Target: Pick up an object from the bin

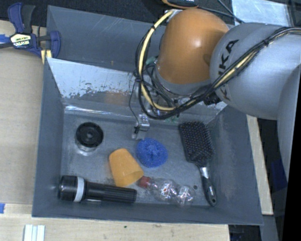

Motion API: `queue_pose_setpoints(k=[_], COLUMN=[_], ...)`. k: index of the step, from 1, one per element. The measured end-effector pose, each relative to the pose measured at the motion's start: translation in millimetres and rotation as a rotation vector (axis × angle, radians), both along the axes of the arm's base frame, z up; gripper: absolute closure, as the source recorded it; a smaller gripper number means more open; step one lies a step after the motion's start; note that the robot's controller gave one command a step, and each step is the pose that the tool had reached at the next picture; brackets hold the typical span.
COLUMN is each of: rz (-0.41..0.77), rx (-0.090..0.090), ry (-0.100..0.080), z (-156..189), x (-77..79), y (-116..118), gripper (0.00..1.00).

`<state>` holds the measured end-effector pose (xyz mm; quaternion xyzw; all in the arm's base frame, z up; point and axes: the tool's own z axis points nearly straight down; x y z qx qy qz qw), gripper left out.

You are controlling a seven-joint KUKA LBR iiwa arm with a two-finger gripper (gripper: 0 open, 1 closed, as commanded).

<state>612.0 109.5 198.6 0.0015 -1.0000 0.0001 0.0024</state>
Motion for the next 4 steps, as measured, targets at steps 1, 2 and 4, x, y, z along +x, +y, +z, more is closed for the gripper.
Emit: queue_pose_setpoints(k=[1, 2, 4], rz=[-0.003, 0.144, 0.145], rx=[0.001, 0.002, 0.001], ry=[-0.009, 0.001, 0.004], z=[5.4, -130.9, -133.2], x=[1.6, -10.0, -10.6], y=[-0.6, 95.5, 95.1], gripper=[0.00, 0.00, 0.00])
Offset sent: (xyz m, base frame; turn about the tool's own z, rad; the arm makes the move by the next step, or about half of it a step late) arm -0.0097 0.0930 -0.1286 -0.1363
